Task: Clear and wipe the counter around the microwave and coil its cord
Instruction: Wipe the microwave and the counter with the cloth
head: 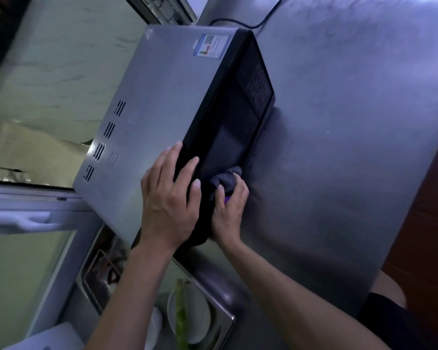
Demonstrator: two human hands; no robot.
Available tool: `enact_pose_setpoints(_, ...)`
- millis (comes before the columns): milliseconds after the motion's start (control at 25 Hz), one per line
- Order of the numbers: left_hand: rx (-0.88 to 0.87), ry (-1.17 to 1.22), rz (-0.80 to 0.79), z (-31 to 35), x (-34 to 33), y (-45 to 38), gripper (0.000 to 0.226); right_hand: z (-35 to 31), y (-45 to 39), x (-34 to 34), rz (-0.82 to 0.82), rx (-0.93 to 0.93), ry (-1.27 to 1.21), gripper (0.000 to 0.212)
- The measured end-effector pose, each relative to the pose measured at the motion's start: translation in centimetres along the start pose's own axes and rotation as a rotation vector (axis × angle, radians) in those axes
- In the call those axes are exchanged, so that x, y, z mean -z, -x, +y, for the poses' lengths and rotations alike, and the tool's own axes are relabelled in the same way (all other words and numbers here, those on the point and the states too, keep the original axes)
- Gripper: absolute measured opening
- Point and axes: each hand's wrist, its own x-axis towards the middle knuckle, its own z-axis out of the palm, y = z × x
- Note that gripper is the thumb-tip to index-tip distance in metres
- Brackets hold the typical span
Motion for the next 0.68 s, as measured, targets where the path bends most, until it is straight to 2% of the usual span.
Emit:
enact_pose_setpoints(320,0.009,-0.005,0.114,4.2,-1.1,-9.5,0.041,-6.7,-14.5,3.1,0.075,0.136,0.05,0.047)
enact_pose_setpoints(440,0.052,-0.05,0.145,5.3,-1.5,-10.8,0.048,-9.1,-20.0,3.9,0.121,0.137,0.041,0.045)
enact_pose_setpoints(560,0.061,-0.085,0.135,5.6,-1.5,-11.2,0.056,-10.2,-22.5,4.1,0.138,0.105,0.004,0.044)
enact_pose_setpoints(680,0.072,-0.109,0.1,6.0,-1.1,-11.1,0.059,-9.6,-21.4,4.2,0.12,0.062,-0.012,0.047)
